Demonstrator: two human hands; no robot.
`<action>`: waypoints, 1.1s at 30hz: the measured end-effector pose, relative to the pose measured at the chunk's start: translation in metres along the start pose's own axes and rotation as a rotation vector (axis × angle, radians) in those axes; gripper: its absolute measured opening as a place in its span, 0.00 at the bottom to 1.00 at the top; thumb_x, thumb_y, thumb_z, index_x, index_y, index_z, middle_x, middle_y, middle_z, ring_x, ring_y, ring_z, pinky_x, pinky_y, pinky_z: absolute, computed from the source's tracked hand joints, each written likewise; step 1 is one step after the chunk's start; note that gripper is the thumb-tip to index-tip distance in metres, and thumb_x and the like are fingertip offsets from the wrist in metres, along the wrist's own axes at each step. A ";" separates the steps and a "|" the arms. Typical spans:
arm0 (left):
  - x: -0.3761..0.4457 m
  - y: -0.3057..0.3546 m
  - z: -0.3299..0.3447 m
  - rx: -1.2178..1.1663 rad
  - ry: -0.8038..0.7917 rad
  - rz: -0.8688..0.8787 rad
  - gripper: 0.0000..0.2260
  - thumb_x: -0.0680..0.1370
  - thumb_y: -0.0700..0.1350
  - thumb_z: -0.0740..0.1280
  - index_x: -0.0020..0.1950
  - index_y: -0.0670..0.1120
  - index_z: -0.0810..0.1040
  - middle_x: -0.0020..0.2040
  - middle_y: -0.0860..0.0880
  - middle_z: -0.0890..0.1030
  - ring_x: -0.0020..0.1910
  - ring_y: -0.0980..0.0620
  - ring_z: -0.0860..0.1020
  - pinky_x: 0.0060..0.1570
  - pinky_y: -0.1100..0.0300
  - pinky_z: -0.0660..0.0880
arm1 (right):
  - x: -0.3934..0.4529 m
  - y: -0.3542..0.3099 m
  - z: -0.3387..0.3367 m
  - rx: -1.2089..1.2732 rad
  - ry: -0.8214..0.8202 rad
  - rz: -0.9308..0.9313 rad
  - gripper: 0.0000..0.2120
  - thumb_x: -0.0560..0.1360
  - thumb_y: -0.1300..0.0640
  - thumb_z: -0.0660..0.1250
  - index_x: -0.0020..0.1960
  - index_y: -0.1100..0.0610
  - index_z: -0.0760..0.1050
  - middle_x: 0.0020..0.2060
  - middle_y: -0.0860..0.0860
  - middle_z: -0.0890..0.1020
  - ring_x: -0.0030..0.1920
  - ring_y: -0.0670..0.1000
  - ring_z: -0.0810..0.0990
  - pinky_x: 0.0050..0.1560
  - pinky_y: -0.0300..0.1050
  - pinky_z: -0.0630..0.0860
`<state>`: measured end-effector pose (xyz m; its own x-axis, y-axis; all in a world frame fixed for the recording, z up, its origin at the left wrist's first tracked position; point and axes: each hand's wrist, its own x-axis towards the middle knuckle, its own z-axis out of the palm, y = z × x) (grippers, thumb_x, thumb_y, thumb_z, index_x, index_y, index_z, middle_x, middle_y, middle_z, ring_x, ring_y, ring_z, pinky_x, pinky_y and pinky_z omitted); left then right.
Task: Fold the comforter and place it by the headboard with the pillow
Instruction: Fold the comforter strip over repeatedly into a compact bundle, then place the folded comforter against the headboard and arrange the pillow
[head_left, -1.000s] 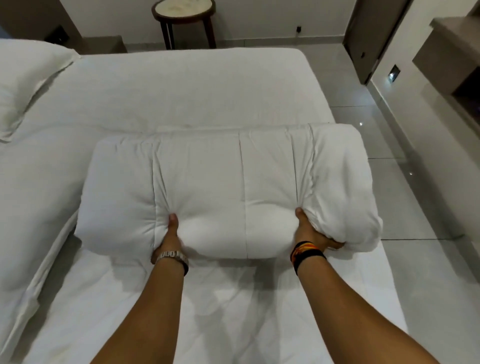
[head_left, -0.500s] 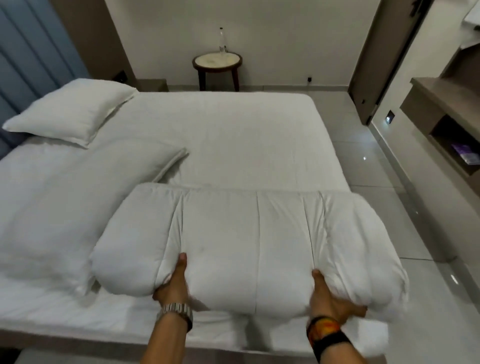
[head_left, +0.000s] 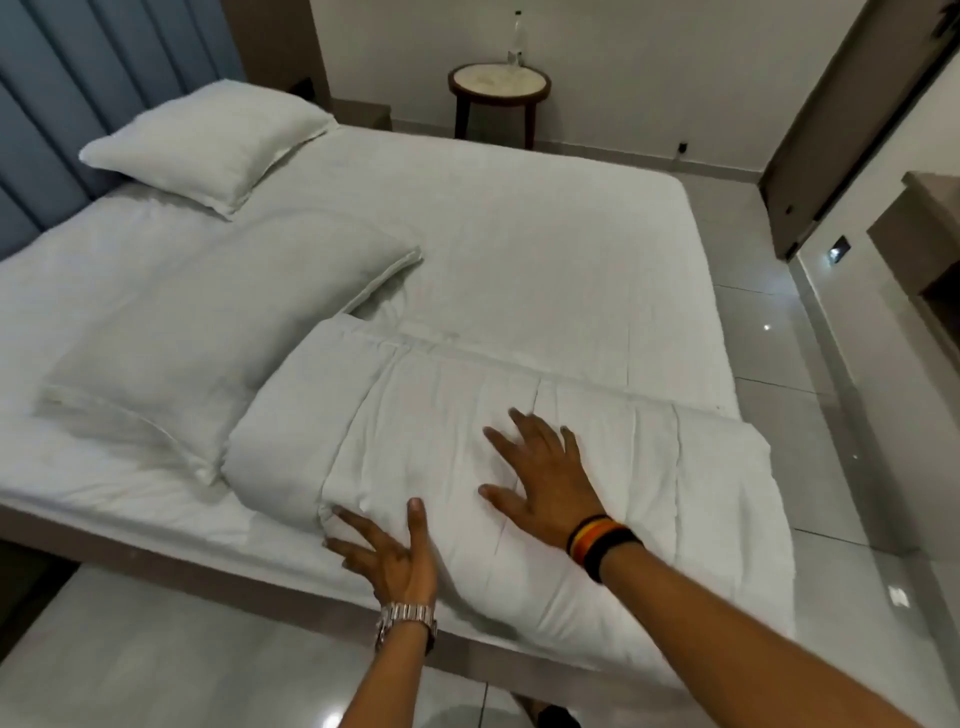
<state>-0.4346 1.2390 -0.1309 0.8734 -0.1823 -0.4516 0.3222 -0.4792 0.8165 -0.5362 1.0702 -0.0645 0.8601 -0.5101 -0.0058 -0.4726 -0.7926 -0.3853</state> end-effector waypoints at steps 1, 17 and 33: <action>0.005 0.003 0.012 -0.011 -0.003 0.015 0.45 0.75 0.75 0.58 0.77 0.68 0.28 0.81 0.48 0.28 0.82 0.35 0.39 0.76 0.30 0.49 | 0.021 0.019 0.008 -0.102 -0.121 -0.060 0.38 0.80 0.27 0.53 0.85 0.40 0.53 0.86 0.53 0.51 0.85 0.58 0.48 0.80 0.71 0.44; 0.019 0.054 0.102 -0.013 0.271 -0.204 0.38 0.71 0.79 0.57 0.73 0.80 0.37 0.84 0.52 0.38 0.84 0.49 0.44 0.79 0.40 0.50 | 0.214 0.188 0.011 -0.104 -0.257 -0.091 0.51 0.67 0.15 0.58 0.82 0.29 0.39 0.84 0.54 0.34 0.84 0.61 0.36 0.75 0.78 0.37; -0.041 0.057 0.132 -0.336 0.325 -0.239 0.48 0.68 0.71 0.72 0.81 0.70 0.47 0.74 0.58 0.67 0.73 0.54 0.68 0.69 0.58 0.64 | 0.216 0.235 -0.006 0.580 -0.658 0.262 0.59 0.62 0.24 0.76 0.80 0.24 0.41 0.81 0.35 0.58 0.79 0.44 0.62 0.80 0.46 0.59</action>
<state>-0.5002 1.1063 -0.1132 0.8124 0.2000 -0.5477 0.5788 -0.1632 0.7990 -0.4626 0.7719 -0.1510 0.7586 -0.2157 -0.6148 -0.6508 -0.2955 -0.6994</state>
